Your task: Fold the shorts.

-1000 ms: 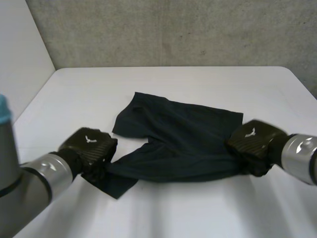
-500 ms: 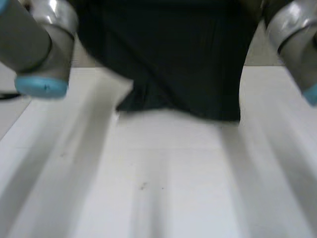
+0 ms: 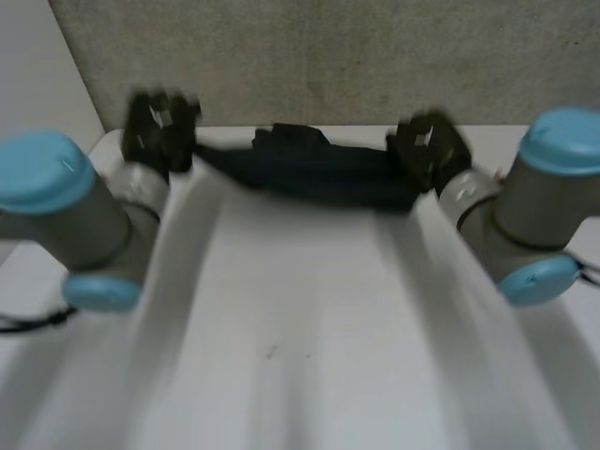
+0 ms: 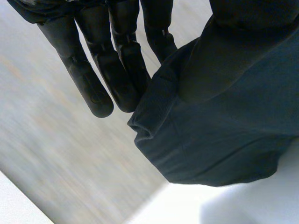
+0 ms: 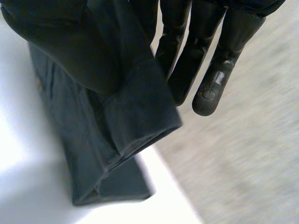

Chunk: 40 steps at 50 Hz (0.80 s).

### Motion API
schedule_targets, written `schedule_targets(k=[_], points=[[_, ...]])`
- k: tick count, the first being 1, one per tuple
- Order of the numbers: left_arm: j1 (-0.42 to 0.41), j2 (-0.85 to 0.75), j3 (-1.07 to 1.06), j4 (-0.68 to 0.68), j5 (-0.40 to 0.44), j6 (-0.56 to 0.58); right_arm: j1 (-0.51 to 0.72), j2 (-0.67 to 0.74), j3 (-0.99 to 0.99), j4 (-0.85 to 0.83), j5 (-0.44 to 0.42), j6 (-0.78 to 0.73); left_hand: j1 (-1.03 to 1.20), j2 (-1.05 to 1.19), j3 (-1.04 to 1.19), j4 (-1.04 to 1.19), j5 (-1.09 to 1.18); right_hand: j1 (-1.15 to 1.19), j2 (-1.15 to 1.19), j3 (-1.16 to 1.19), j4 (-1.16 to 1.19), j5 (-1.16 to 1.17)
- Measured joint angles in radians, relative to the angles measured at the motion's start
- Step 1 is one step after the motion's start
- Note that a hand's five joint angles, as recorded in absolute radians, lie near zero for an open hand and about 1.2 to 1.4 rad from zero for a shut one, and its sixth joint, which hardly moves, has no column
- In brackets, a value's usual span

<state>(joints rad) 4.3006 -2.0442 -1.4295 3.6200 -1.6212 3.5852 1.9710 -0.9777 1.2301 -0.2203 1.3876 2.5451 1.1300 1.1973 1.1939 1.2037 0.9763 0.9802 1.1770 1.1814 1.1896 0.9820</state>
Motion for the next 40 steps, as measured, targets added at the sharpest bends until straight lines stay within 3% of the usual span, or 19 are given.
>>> schedule_targets(k=[8,19,26,31,36,38,39,40], points=[[-0.009,-0.106,-0.127,-0.022,0.003,0.021,0.015,0.102,0.025,0.144,0.000,-0.020,0.000,0.000,0.000,0.000,0.000,0.000,0.000,0.000,0.000,0.000],[0.000,0.197,-0.309,-0.139,0.001,0.150,0.015,-0.089,0.144,0.315,0.000,-0.016,0.000,0.000,0.000,0.000,0.000,0.000,0.000,0.000,0.000,0.001],[-0.004,0.413,-0.421,-0.438,0.002,0.258,0.013,-0.211,0.229,0.495,-0.004,-0.051,0.000,0.000,0.000,0.000,0.000,0.000,0.000,0.000,0.000,0.001],[-0.027,0.482,-0.501,-0.597,0.013,0.262,0.005,-0.257,0.289,0.660,-0.006,-0.140,0.000,0.000,0.000,0.000,0.000,0.000,0.000,0.000,0.000,0.001],[-0.065,0.490,-0.562,-0.627,0.032,0.214,0.002,-0.269,0.353,0.720,-0.006,-0.213,-0.005,-0.012,-0.011,-0.007,-0.004,0.000,0.000,0.000,0.000,0.001],[-0.073,0.488,-0.568,-0.623,0.035,0.200,0.002,-0.269,0.379,0.716,-0.007,-0.229,-0.105,-0.142,-0.142,-0.147,-0.120,0.000,0.000,0.000,0.000,0.001],[-0.080,0.485,-0.568,-0.614,0.039,0.185,0.002,-0.268,0.401,0.701,-0.008,-0.237,-0.313,-0.309,-0.306,-0.314,-0.284,0.000,0.000,0.000,0.000,0.001],[-0.082,0.483,-0.566,-0.609,0.040,0.180,0.002,-0.268,0.407,0.696,-0.008,-0.239,-0.313,-0.309,-0.306,-0.314,-0.284,0.000,0.000,0.000,0.000,0.001]])
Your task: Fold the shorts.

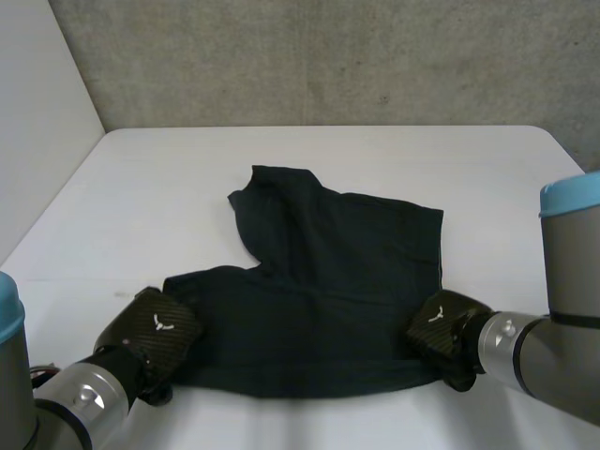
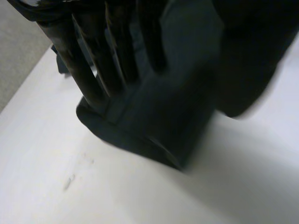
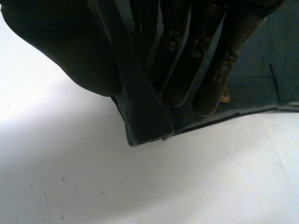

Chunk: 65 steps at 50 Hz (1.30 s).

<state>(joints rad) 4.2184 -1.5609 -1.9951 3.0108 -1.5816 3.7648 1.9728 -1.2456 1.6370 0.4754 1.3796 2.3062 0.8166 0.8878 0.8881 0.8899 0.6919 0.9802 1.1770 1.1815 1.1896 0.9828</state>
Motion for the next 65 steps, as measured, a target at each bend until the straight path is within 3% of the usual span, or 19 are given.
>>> schedule_targets(k=[1,3,7,13,18,23,29,38,46,48,49,51,52,53,58,61,65], points=[[-0.003,-0.003,0.010,0.011,0.002,-0.008,0.000,0.001,0.014,-0.015,-0.001,-0.003,-0.419,-0.384,-0.379,-0.390,-0.384,0.000,0.000,0.000,0.000,0.000],[-0.004,-0.005,0.033,0.031,0.003,-0.015,0.000,0.003,0.037,-0.044,-0.001,-0.004,-0.508,-0.531,-0.520,-0.534,-0.519,0.000,0.000,0.000,0.000,0.000],[0.002,-0.012,0.096,0.083,0.012,-0.019,0.000,0.005,0.067,-0.085,-0.002,-0.002,-0.512,-0.580,-0.574,-0.586,-0.568,0.000,0.000,0.000,0.000,0.000],[0.032,-0.080,0.209,0.213,0.091,-0.019,-0.002,0.009,0.098,-0.125,-0.007,0.002,-0.504,-0.565,-0.567,-0.572,-0.547,0.000,0.000,0.000,0.000,0.000],[0.073,-0.244,0.348,0.316,0.235,-0.021,-0.005,0.013,0.120,-0.160,-0.011,0.003,-0.417,-0.490,-0.493,-0.494,-0.466,0.000,0.000,0.000,0.000,0.000],[0.090,-0.444,0.527,0.331,0.323,-0.022,-0.010,0.014,0.140,-0.202,-0.013,0.005,-0.340,-0.416,-0.413,-0.413,-0.387,0.000,0.000,0.000,0.000,0.000],[0.093,-0.696,0.801,0.271,0.350,-0.018,-0.011,0.015,0.152,-0.238,-0.013,0.008,-0.293,-0.363,-0.364,-0.362,-0.339,0.000,0.000,0.000,0.000,0.000],[0.092,-1.002,1.195,0.111,0.348,0.009,-0.011,0.031,0.157,-0.273,-0.011,0.010,-0.272,-0.345,-0.345,-0.344,-0.324,0.000,0.000,0.000,0.000,0.000],[0.090,-1.117,1.333,0.066,0.361,0.049,-0.013,0.050,0.162,-0.293,-0.011,0.009,-0.267,-0.341,-0.341,-0.339,-0.320,0.000,0.000,0.000,0.000,0.000],[0.089,-1.125,1.340,0.064,0.365,0.054,-0.013,0.052,0.162,-0.294,-0.011,0.009,-0.215,-0.291,-0.302,-0.299,-0.283,0.000,0.000,0.000,0.000,0.000],[0.087,-1.132,1.346,0.065,0.366,0.058,-0.016,0.057,0.162,-0.298,-0.010,0.009,-0.067,-0.146,-0.167,-0.164,-0.153,0.000,0.000,0.000,0.000,0.000],[0.087,-1.133,1.348,0.065,0.365,0.060,-0.017,0.058,0.162,-0.298,-0.010,0.009,-0.067,-0.146,-0.167,-0.164,-0.153,0.000,0.000,0.000,0.000,0.000],[0.086,-1.133,1.350,0.067,0.355,0.061,-0.019,0.060,0.162,-0.300,-0.010,0.009,0.340,0.248,0.241,0.247,0.245,0.000,0.000,0.000,0.000,0.000],[0.085,-1.132,1.350,0.068,0.347,0.062,-0.021,0.060,0.162,-0.300,-0.010,0.009,0.340,0.286,0.279,0.285,0.267,0.000,0.000,0.000,0.000,0.000],[0.082,-1.116,1.328,0.070,0.235,0.062,-0.028,0.062,0.161,-0.302,-0.010,0.009,0.340,0.305,0.299,0.309,0.267,0.000,0.000,0.000,0.000,0.002],[0.084,-1.079,1.264,0.067,0.126,0.062,-0.030,0.062,0.161,-0.302,-0.010,0.009,0.340,0.306,0.299,0.309,0.267,0.000,0.000,0.000,0.000,0.002],[0.091,-1.032,1.176,0.067,0.057,0.062,-0.031,0.062,0.162,-0.303,-0.011,0.009,0.340,0.307,0.299,0.309,0.267,0.000,0.000,0.000,0.000,0.002]])
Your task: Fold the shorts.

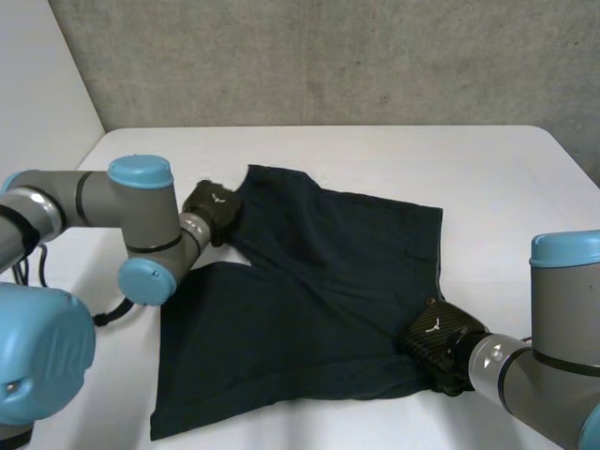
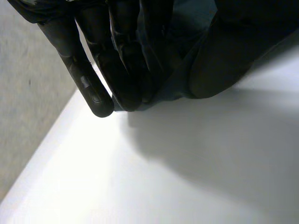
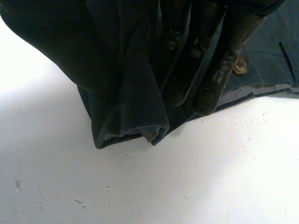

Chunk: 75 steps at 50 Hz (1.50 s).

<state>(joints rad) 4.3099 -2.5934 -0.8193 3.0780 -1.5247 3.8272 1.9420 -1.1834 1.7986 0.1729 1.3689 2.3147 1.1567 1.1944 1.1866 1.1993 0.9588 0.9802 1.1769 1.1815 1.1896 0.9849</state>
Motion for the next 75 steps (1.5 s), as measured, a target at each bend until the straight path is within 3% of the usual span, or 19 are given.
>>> schedule_targets(k=[6,14,16,24,29,36,39,46,54,62,68,69,75], points=[[0.014,0.068,-0.124,0.001,-0.060,-0.007,0.001,0.001,0.001,0.000,0.000,-0.001,0.000,0.000,0.000,0.000,0.000,0.000,0.000,0.000,0.000,0.005],[0.016,0.154,-0.202,0.008,-0.081,-0.062,0.003,0.000,0.003,0.000,0.001,0.000,-0.018,-0.104,-0.092,-0.105,-0.004,0.000,0.000,0.000,0.000,0.010],[0.014,0.184,-0.211,0.012,-0.077,-0.093,0.003,-0.001,0.005,0.000,0.001,0.000,-0.319,-0.341,-0.332,-0.340,-0.250,0.000,0.000,0.000,0.000,0.015],[0.009,0.301,-0.307,0.010,-0.062,-0.140,0.004,-0.003,0.008,-0.002,0.000,0.011,-0.372,-0.409,-0.397,-0.416,-0.346,0.000,0.000,0.000,0.000,0.022],[0.013,0.457,-0.480,0.033,-0.031,-0.150,0.006,-0.005,0.005,-0.002,0.000,0.025,-0.457,-0.498,-0.481,-0.501,-0.433,0.000,0.000,0.000,0.000,0.022],[0.020,0.615,-0.676,0.151,0.096,-0.158,0.006,-0.006,0.005,-0.001,-0.001,0.030,-0.627,-0.664,-0.649,-0.674,-0.614,0.000,0.000,0.000,0.000,0.022],[0.022,0.608,-0.675,0.181,0.125,-0.158,0.006,-0.006,0.006,-0.001,-0.001,0.030,-0.628,-0.669,-0.652,-0.679,-0.618,0.000,0.000,0.000,0.000,0.022],[0.024,0.409,-0.462,0.213,0.202,-0.148,0.006,-0.006,0.016,-0.002,-0.001,0.030,-0.628,-0.669,-0.653,-0.679,-0.616,0.000,0.000,0.000,0.000,0.023],[0.026,0.117,-0.061,-0.005,0.212,-0.124,0.002,-0.005,0.024,-0.003,-0.001,0.029,-0.628,-0.669,-0.653,-0.678,-0.616,0.000,0.000,0.000,0.000,0.038],[0.029,0.000,0.078,-0.094,0.229,-0.001,0.001,-0.003,0.024,-0.006,-0.001,0.029,-0.600,-0.641,-0.632,-0.650,-0.585,0.000,0.000,0.000,0.000,0.043],[0.031,-0.005,0.078,-0.119,0.229,0.055,0.001,-0.002,0.023,-0.012,-0.002,0.029,-0.050,-0.116,-0.111,-0.120,-0.064,0.000,0.000,0.000,0.000,0.044],[0.033,-0.003,0.077,-0.121,0.225,0.057,0.001,-0.002,0.023,-0.013,-0.002,0.028,-0.020,-0.028,-0.025,-0.029,0.008,0.000,0.000,0.000,0.000,0.043],[0.051,0.023,0.047,-0.127,0.164,0.048,0.001,-0.002,0.022,-0.014,-0.001,0.028,-0.020,-0.009,-0.003,-0.005,0.009,0.000,0.000,0.000,0.000,0.044]])
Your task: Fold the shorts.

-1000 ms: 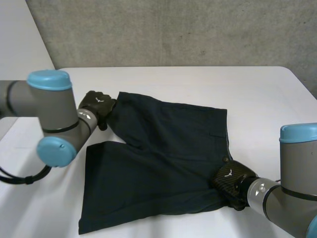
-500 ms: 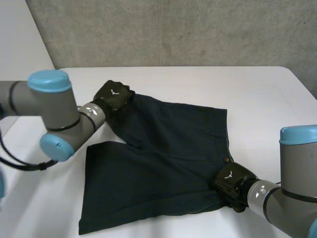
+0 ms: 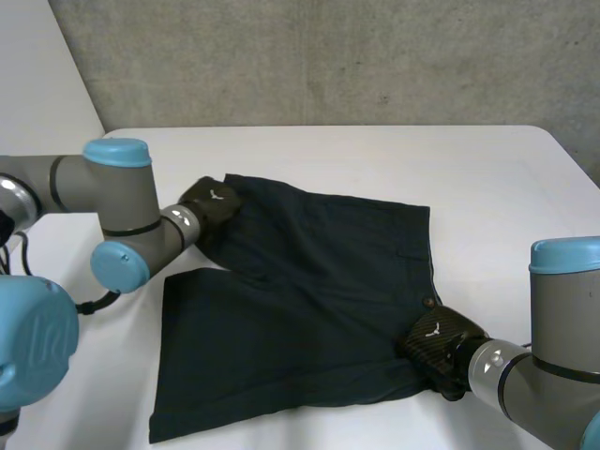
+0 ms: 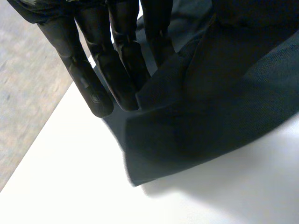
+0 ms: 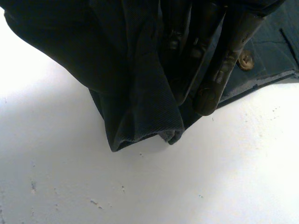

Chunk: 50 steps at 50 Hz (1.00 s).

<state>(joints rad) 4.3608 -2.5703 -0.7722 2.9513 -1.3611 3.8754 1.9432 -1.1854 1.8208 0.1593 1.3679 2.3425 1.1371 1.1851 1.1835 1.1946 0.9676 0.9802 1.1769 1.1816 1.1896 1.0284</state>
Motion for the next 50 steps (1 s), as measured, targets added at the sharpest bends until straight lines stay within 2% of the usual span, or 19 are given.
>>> schedule_targets(k=[8,15,20,22,24,25,30,38,39,40,50], points=[[0.050,0.112,-0.191,0.025,-0.088,-0.018,0.001,0.000,0.000,0.000,0.000,0.000,0.000,0.000,0.003,0.000,0.000,0.000,0.000,0.000,0.000,0.001],[0.067,0.196,-0.366,0.085,-0.098,-0.079,0.003,0.000,0.001,0.000,0.000,0.001,0.000,0.002,0.003,0.004,0.000,0.000,0.000,0.000,0.000,0.001],[0.064,0.219,-0.416,0.104,-0.098,-0.124,0.003,-0.001,0.001,0.000,0.000,0.002,0.000,-0.002,0.000,-0.004,0.000,0.000,0.000,0.000,0.000,0.001],[0.063,0.224,-0.420,0.104,-0.100,-0.132,0.004,-0.002,0.001,-0.001,0.001,0.003,-0.058,-0.068,-0.068,-0.080,-0.047,0.000,0.000,0.000,0.000,0.001],[0.063,0.239,-0.426,0.102,-0.108,-0.139,0.004,-0.002,0.001,-0.002,0.001,0.004,-0.399,-0.416,-0.411,-0.415,-0.360,0.000,0.000,0.000,0.000,0.002],[0.064,0.256,-0.432,0.101,-0.114,-0.144,0.004,-0.003,0.000,-0.002,0.001,0.006,-0.506,-0.514,-0.509,-0.527,-0.473,0.000,0.000,0.000,0.000,0.002],[0.073,0.343,-0.473,0.099,-0.128,-0.175,0.003,-0.006,-0.007,-0.003,0.001,0.025,-0.541,-0.590,-0.586,-0.603,-0.553,0.000,0.000,0.000,0.000,0.004],[0.098,0.678,-0.732,0.118,-0.125,-0.350,-0.012,-0.011,-0.030,-0.002,-0.022,0.138,-0.554,-0.612,-0.604,-0.621,-0.573,0.009,0.000,0.000,0.000,0.004],[0.098,0.678,-0.732,0.118,-0.125,-0.350,-0.012,-0.011,-0.030,-0.002,-0.022,0.138,-0.554,-0.612,-0.604,-0.621,-0.573,0.009,0.000,0.000,0.000,0.004],[0.097,0.757,-0.815,0.123,-0.120,-0.378,-0.020,-0.011,-0.036,-0.002,-0.038,0.172,-0.554,-0.612,-0.604,-0.621,-0.573,0.009,0.000,0.000,0.000,0.004],[0.026,1.033,-1.207,0.117,-0.059,-0.416,-0.058,-0.010,-0.077,-0.021,-0.110,0.402,-0.554,-0.612,-0.604,-0.621,-0.574,0.009,0.000,0.000,0.000,0.004]])
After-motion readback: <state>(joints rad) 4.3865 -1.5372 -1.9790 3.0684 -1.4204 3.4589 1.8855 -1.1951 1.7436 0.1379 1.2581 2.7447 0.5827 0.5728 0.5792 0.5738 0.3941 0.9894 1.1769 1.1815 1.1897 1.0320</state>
